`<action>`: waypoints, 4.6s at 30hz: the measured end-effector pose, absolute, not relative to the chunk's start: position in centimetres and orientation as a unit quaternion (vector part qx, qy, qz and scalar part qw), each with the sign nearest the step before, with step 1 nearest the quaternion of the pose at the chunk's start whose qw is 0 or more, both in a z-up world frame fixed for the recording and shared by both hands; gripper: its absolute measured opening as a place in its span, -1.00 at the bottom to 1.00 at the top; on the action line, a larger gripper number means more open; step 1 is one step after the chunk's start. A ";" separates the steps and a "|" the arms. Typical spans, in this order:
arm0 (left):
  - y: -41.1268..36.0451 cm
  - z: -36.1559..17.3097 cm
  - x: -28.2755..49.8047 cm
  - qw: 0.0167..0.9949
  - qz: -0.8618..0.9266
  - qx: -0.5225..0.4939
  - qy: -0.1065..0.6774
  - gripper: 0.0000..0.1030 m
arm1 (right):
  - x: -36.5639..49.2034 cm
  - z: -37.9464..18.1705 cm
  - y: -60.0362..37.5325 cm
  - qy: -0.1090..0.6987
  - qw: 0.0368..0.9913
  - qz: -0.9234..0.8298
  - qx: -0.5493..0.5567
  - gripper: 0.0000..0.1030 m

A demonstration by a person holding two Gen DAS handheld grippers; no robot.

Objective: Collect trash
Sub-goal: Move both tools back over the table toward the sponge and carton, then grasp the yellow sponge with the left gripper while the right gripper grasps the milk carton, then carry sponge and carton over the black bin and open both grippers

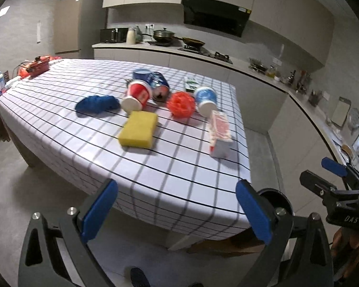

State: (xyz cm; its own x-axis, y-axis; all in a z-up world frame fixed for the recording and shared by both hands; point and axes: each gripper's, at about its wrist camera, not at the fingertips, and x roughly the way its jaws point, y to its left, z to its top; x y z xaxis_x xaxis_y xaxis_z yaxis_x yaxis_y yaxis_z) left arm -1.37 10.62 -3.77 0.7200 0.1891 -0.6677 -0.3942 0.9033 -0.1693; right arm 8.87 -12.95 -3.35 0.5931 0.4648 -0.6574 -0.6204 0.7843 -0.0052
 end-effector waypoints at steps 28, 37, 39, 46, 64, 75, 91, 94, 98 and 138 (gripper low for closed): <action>19.3 -7.3 5.1 0.911 0.169 -0.151 0.346 0.64 | 14.8 -4.8 -2.5 0.342 0.882 0.309 -0.101 0.81; 21.4 -10.6 9.9 0.900 0.168 -0.146 0.375 0.63 | 19.7 -8.5 0.2 0.388 0.874 0.277 -0.093 0.56; 21.6 -11.3 10.8 0.898 0.167 -0.141 0.383 0.63 | 20.3 -9.1 0.6 0.394 0.873 0.273 -0.093 0.56; 21.6 -12.6 12.2 0.895 0.155 -0.124 0.399 0.53 | 22.2 -11.3 1.7 0.419 0.866 0.258 -0.091 0.37; 20.0 -9.4 11.3 0.915 0.116 -0.117 0.369 0.04 | 22.0 -10.4 -0.3 0.415 0.872 0.254 -0.060 -0.35; 14.3 -6.8 11.2 0.927 0.068 -0.097 0.356 0.04 | 19.8 -6.9 -7.5 0.389 0.893 0.224 -0.043 -0.35; 2.1 -6.3 11.9 0.929 -0.038 -0.058 0.363 0.04 | 16.5 -6.3 -21.8 0.391 0.911 0.133 -0.016 -0.35; -0.4 -6.7 12.2 0.926 -0.055 -0.052 0.369 0.04 | 16.0 -6.7 -24.3 0.395 0.911 0.118 -0.012 -0.35; -3.4 -7.2 12.6 0.922 -0.075 -0.044 0.377 0.04 | 15.6 -7.1 -27.5 0.401 0.910 0.103 -0.006 -0.35; -14.2 -23.4 16.1 0.835 0.031 -0.074 0.544 0.87 | 24.5 -27.2 -39.5 0.540 0.819 0.157 -0.118 1.00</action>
State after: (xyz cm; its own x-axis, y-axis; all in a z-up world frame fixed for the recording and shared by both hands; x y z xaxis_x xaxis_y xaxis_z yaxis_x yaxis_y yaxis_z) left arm 16.07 -14.19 -23.42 0.4066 -0.0288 -0.9132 -0.1328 0.9870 -0.0903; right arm 24.46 -39.51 -27.17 0.3677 0.1296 -0.9209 -0.3841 0.9230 -0.0235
